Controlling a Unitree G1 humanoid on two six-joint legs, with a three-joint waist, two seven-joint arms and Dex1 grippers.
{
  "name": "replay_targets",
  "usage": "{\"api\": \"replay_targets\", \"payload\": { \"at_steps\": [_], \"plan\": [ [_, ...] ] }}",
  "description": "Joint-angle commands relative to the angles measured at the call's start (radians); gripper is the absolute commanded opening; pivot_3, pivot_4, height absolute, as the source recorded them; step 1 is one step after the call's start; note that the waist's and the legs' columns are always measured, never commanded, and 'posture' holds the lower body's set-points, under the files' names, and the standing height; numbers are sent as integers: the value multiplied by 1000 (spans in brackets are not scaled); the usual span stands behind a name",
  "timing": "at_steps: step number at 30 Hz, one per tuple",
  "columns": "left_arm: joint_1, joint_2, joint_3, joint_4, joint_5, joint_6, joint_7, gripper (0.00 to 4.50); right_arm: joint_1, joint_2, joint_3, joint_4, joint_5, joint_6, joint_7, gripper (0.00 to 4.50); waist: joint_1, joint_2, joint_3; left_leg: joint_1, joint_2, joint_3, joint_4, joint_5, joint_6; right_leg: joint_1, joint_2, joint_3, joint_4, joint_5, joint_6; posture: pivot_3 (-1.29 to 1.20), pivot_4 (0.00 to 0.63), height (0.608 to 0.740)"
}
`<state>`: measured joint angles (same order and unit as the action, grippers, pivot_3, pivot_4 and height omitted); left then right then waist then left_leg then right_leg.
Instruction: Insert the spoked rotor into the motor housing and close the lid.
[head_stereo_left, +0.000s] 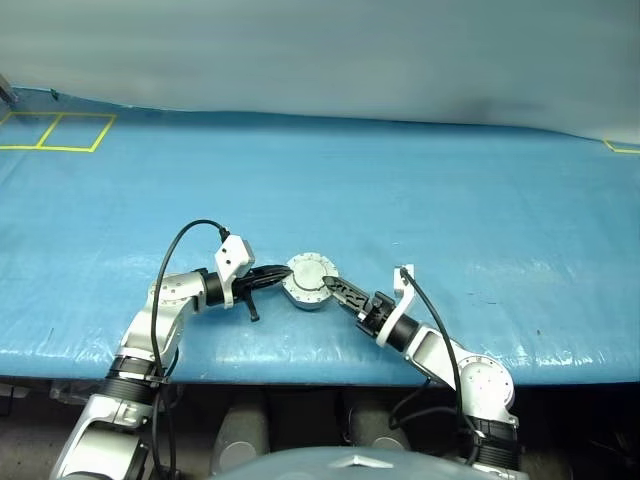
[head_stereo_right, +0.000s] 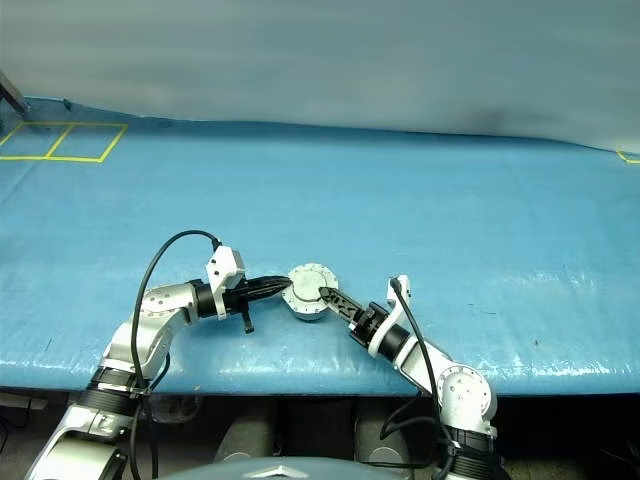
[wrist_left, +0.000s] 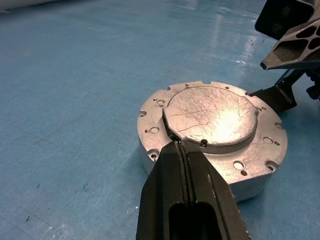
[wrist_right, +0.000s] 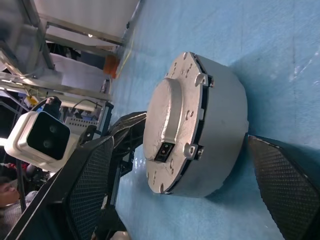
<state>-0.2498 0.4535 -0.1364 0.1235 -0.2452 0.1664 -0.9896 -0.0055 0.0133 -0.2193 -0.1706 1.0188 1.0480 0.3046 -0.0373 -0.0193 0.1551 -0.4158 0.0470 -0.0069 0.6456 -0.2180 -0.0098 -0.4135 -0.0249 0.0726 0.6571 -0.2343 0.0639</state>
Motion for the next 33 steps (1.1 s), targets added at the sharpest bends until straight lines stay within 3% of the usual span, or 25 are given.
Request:
{"api": "replay_targets", "payload": {
  "at_steps": [1,5,7,12,13,17,26,33],
  "plan": [
    [4,-1,-9,2,12,-6,5,0,-18,8,15,10,11,-17,4,4455,0,0,0,0,0,0,0,0,0,0,0,0,0,0,0,0,150,740],
    [7,0,-6,2,13,-10,8,0,-25,24,-2,30,33,-29,-6,4281,0,0,0,0,0,0,0,0,0,0,0,0,0,0,0,0,150,740],
    [10,2,-5,3,15,-14,9,0,-26,27,-12,38,43,-32,-11,3880,0,0,0,0,0,0,0,0,0,0,0,0,0,0,0,0,150,740],
    [14,2,-7,1,15,-15,13,0,-25,22,-12,34,49,-30,-15,2239,0,1,1,-1,0,0,0,0,0,-1,0,0,0,0,0,0,150,740],
    [14,1,-7,1,15,-15,12,0,-25,20,-11,33,47,-29,-17,2239,0,1,1,-1,0,0,0,0,0,-1,0,0,0,0,0,0,150,740],
    [14,-1,-6,2,17,-16,12,0,-23,8,5,35,25,-32,-22,1333,-1,1,1,-1,0,0,-1,0,0,-1,0,0,0,0,0,0,150,740],
    [15,-12,7,1,3,-11,22,0,-20,-8,21,27,18,-48,-27,1277,0,2,1,-1,0,0,-1,0,0,-1,0,0,0,0,0,0,150,740],
    [12,-80,105,-38,-133,68,60,0,-53,22,-40,37,88,-68,-61,1277,-1,2,2,-2,0,0,0,0,0,-2,0,-1,0,0,0,0,150,740]
  ]
}}
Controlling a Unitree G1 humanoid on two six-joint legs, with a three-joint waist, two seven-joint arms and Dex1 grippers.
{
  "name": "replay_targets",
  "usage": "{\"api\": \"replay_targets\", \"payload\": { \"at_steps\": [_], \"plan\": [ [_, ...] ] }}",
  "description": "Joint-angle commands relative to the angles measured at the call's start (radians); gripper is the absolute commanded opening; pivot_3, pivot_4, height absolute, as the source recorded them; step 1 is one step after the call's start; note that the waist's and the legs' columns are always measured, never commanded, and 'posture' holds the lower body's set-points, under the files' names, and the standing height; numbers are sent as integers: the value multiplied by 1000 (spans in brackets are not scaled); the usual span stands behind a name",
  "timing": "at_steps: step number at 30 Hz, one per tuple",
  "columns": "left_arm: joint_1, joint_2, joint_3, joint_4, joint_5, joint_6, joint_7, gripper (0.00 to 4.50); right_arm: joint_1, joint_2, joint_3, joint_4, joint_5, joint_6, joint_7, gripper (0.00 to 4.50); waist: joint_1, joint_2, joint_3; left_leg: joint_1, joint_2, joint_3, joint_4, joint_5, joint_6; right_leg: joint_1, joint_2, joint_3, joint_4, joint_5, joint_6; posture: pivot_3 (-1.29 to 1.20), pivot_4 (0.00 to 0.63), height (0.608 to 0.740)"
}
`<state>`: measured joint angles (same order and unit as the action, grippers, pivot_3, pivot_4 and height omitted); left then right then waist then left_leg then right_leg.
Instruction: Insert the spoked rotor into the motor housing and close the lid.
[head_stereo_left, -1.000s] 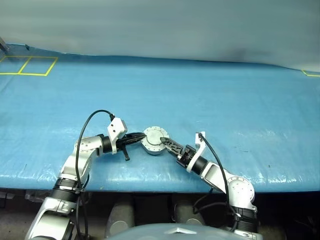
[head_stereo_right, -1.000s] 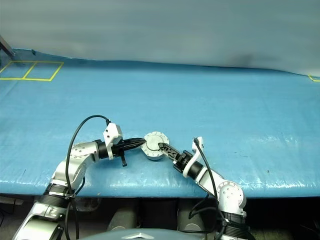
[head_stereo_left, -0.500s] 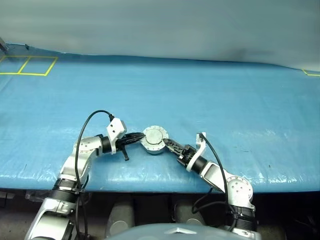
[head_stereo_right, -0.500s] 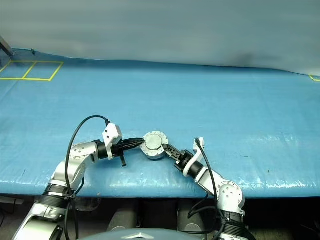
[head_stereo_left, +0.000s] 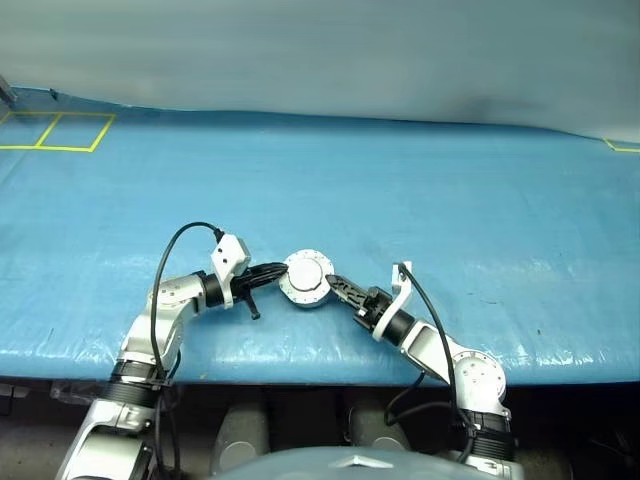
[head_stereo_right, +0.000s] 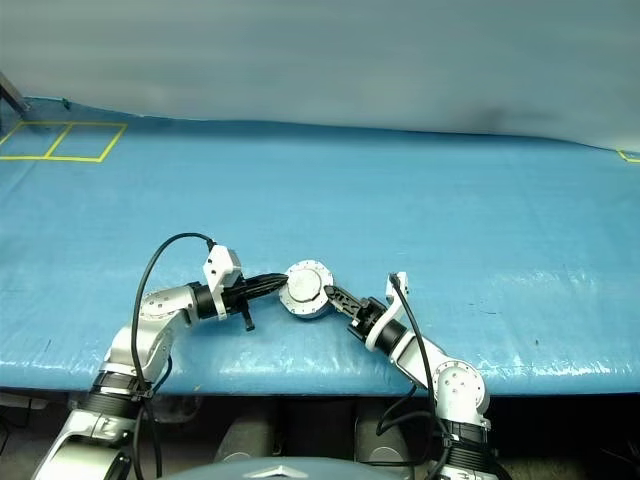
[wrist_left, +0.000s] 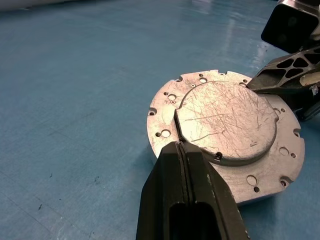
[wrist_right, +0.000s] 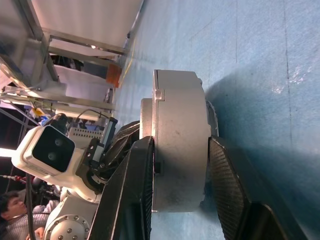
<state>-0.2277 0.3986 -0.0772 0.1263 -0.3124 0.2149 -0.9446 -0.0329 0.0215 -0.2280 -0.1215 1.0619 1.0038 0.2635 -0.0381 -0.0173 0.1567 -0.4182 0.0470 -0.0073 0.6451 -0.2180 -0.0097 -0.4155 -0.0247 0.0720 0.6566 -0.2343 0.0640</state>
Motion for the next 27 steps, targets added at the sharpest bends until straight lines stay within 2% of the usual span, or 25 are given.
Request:
{"api": "replay_targets", "payload": {
  "at_steps": [1,4,7,9,10,19,23,27],
  "plan": [
    [-12,-35,60,-39,-80,24,24,0,-33,21,-41,-14,62,-25,-27,1277,0,0,0,0,0,0,0,0,0,0,0,0,0,0,0,0,150,740],
    [-12,-73,103,-36,-144,52,42,0,-63,47,-74,-38,127,-39,-55,1277,0,0,1,-2,0,0,0,0,0,-1,0,0,0,0,0,0,150,740],
    [-1,-102,129,-60,-193,90,65,617,-93,58,-94,-59,175,-53,-82,1277,-1,0,1,-5,-1,-1,0,0,0,-3,0,0,-1,0,1,0,150,740],
    [5,-119,147,-73,-222,112,87,1286,-108,59,-100,-68,195,-60,-103,1277,-3,0,1,-10,-1,-1,1,0,0,-7,1,0,0,1,2,0,150,740],
    [6,-125,155,-78,-236,122,95,1597,-114,58,-102,-71,203,-64,-113,1277,-4,0,1,-12,-1,-1,1,0,0,-10,1,0,1,5,8,0,150,740],
    [18,-264,281,-103,-530,276,142,4480,-178,57,-142,-100,355,-148,-159,1277,-7,1,2,-14,-1,-2,2,0,0,-11,2,0,1,5,9,0,150,740],
    [17,-301,294,-108,-596,334,174,4480,-188,45,-125,-115,382,-163,-168,1277,-8,1,2,-14,-1,-3,2,0,0,-11,2,0,1,5,9,0,150,740],
    [-2,-323,310,-94,-730,477,211,4480,-187,34,-90,-146,410,-162,-163,1277,-11,1,2,-14,-1,-3,2,0,0,-11,2,0,1,5,9,0,150,740]
  ]
}}
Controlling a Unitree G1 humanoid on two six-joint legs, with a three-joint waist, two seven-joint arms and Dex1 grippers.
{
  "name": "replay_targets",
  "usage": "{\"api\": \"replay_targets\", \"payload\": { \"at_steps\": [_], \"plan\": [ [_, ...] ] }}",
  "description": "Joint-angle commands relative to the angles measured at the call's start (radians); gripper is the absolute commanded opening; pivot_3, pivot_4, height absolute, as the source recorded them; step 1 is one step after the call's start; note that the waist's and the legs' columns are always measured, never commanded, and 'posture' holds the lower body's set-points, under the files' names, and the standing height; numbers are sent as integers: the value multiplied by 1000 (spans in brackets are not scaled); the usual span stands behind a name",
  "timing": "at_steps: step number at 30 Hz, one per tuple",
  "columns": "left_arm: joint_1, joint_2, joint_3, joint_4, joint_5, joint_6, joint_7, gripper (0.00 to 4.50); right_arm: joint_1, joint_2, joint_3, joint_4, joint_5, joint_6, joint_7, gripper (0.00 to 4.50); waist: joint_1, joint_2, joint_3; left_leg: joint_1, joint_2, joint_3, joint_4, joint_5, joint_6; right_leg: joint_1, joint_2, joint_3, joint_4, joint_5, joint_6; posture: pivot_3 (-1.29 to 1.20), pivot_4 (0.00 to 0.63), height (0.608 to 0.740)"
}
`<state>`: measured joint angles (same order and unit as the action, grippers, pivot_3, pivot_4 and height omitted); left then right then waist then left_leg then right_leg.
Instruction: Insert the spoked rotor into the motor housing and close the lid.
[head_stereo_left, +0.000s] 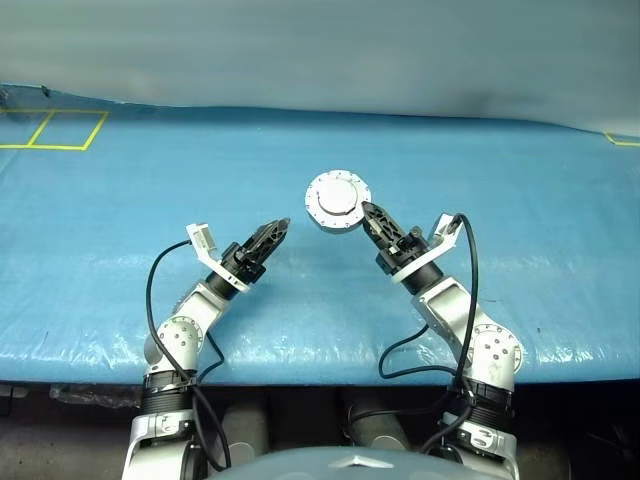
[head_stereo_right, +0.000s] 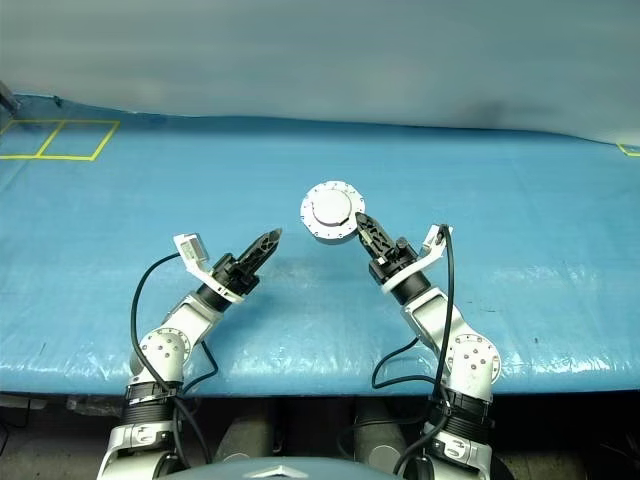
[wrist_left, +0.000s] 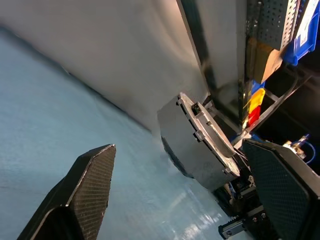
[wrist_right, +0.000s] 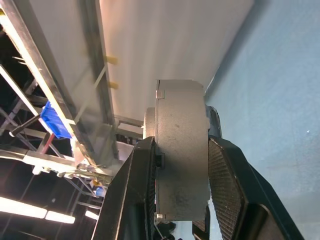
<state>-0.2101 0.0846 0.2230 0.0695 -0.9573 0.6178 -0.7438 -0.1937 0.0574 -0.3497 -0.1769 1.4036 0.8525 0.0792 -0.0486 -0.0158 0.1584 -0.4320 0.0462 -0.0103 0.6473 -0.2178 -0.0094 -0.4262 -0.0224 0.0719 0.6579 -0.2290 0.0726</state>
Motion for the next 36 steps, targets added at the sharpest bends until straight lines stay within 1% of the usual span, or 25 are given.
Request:
{"api": "replay_targets", "payload": {
  "at_steps": [1,7,11,19,24,27,30,31,36],
  "plan": [
    [-24,-12,10,-36,-107,101,14,4480,-22,-5,47,-102,69,-4,26,1277,-2,0,0,0,0,0,0,0,0,0,0,0,0,0,0,0,150,740],
    [-44,-11,3,-8,-135,167,39,4480,0,-16,116,-138,67,-8,44,1277,-8,0,0,0,0,0,0,0,0,0,0,0,0,0,0,0,150,740],
    [-54,-27,5,-6,-158,193,50,4480,13,-25,161,-138,37,-10,45,1277,-8,0,0,0,0,-1,1,0,0,1,0,0,0,0,0,0,150,740],
    [-62,-52,17,-9,-196,215,55,4480,30,-49,205,-136,14,-24,55,1277,-9,0,0,0,0,-1,1,0,0,1,0,0,0,0,0,0,150,740],
    [-67,-51,15,-6,-184,201,47,4480,32,-59,217,-137,9,-36,58,1277,-9,0,0,0,0,-1,1,0,0,1,0,0,0,0,0,0,150,740],
    [-71,-53,13,-3,-175,190,46,3904,32,-60,219,-138,8,-40,59,1277,-10,0,0,0,0,-1,1,0,0,1,0,0,0,0,0,0,150,740],
    [-70,-55,8,-2,-173,193,39,2887,32,-61,223,-143,7,-42,62,1277,-10,0,0,0,0,-1,1,0,0,1,0,0,0,0,0,0,150,740],
    [-69,-55,6,-2,-171,193,38,2696,33,-61,225,-146,7,-42,63,1277,-9,0,0,0,0,-1,1,0,0,1,0,0,0,0,0,0,150,740],
    [-71,-54,6,9,-178,205,61,2665,33,-65,232,-149,4,-46,68,1277,-9,0,0,0,0,-1,2,0,0,1,0,0,0,0,0,0,150,740]
  ]
}}
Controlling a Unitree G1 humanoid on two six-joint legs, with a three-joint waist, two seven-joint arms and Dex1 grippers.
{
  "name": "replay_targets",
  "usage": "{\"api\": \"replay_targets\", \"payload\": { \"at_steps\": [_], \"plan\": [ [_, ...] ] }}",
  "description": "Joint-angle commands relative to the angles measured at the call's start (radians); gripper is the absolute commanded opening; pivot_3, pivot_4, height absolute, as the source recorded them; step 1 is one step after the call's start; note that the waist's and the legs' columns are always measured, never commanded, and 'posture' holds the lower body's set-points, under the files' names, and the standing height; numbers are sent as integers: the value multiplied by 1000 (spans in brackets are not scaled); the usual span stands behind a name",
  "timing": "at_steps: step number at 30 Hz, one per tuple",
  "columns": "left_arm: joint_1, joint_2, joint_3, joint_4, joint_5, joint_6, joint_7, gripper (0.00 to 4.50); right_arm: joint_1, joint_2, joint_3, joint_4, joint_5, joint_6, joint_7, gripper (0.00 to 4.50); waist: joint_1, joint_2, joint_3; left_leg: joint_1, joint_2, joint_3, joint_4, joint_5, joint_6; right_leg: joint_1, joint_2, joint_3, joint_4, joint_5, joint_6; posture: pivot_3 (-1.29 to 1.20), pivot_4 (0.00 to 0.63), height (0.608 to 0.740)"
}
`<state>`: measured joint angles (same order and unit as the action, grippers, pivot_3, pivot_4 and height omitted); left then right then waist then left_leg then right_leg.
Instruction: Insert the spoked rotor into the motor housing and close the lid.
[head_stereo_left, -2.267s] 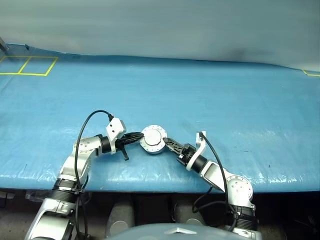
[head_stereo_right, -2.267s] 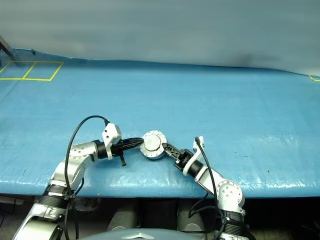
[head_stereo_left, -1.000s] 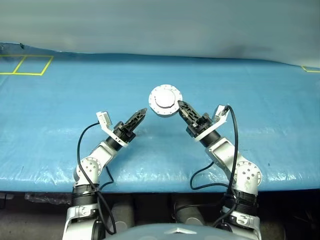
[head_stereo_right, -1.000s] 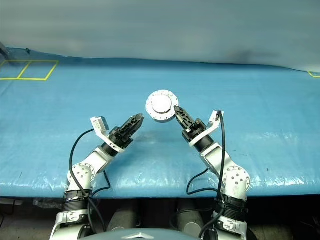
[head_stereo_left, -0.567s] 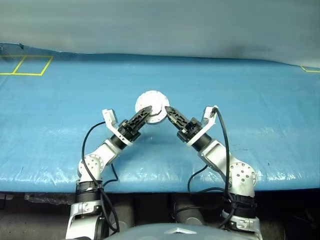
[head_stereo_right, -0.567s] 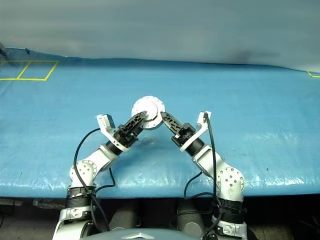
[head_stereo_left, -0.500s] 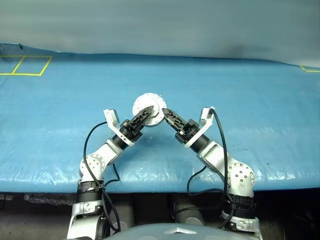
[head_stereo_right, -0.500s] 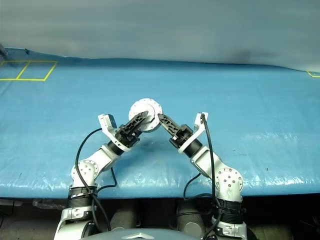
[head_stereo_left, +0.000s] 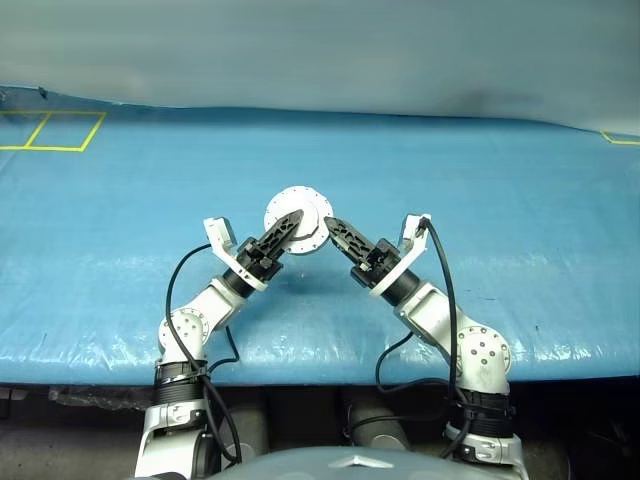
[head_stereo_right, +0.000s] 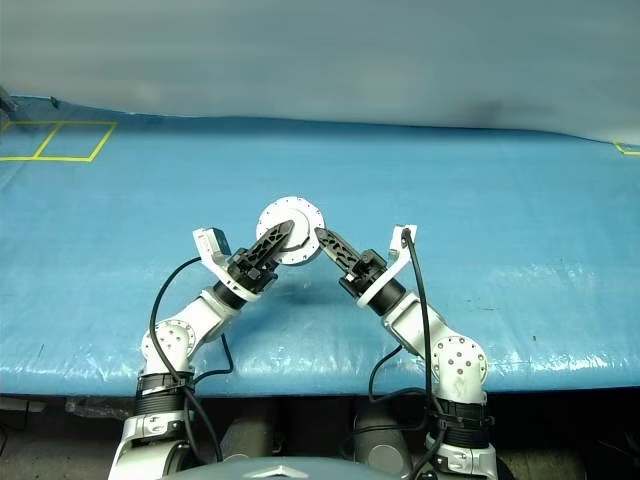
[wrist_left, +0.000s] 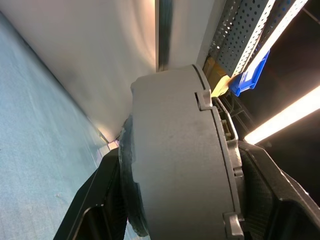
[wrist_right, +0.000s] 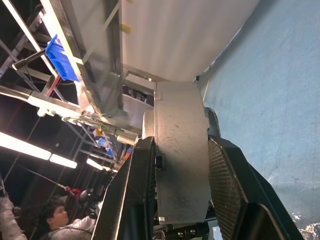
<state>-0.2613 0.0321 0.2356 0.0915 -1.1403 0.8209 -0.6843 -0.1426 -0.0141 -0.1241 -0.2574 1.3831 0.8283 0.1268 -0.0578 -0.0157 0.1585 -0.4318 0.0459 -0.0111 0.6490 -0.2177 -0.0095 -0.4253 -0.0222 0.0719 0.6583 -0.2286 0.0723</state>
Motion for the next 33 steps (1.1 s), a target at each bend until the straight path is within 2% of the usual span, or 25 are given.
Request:
{"api": "replay_targets", "payload": {
  "at_steps": [1,6,12,17,22,26,33],
  "plan": [
    [-21,-1,-7,-11,7,1,6,2665,-18,6,8,-69,20,-23,21,1277,0,0,0,0,0,0,0,0,0,0,0,0,0,0,0,0,150,740],
    [-22,-4,-1,-6,9,-10,17,2665,-17,-11,23,-69,-49,-46,49,1277,0,0,0,0,0,0,0,0,0,0,0,0,0,0,0,0,150,740],
    [-15,-10,12,0,21,-29,38,2665,-15,-17,37,-75,-140,-91,54,3097,-1,0,0,0,0,0,0,0,0,0,0,0,0,0,0,0,150,740],
    [-14,-19,21,10,46,-57,64,2665,-12,-7,37,-63,-255,-167,40,3097,0,0,0,0,0,0,0,0,0,0,0,0,0,0,0,0,150,740],
    [-53,-44,91,80,108,-179,167,2665,-3,-63,86,-58,-473,-244,45,3097,3,0,0,0,0,0,1,0,0,0,0,0,0,0,1,0,150,740],
    [-91,-45,138,127,138,-250,207,2665,19,-112,137,-83,-533,-250,142,3097,3,0,0,1,0,0,1,0,0,0,0,1,0,1,1,0,150,740],
    [-171,-15,208,214,203,-367,272,2665,60,-255,290,-83,-782,-350,295,3097,15,-1,0,0,-1,0,1,0,0,1,0,1,0,2,0,0,150,740]
  ]
}}
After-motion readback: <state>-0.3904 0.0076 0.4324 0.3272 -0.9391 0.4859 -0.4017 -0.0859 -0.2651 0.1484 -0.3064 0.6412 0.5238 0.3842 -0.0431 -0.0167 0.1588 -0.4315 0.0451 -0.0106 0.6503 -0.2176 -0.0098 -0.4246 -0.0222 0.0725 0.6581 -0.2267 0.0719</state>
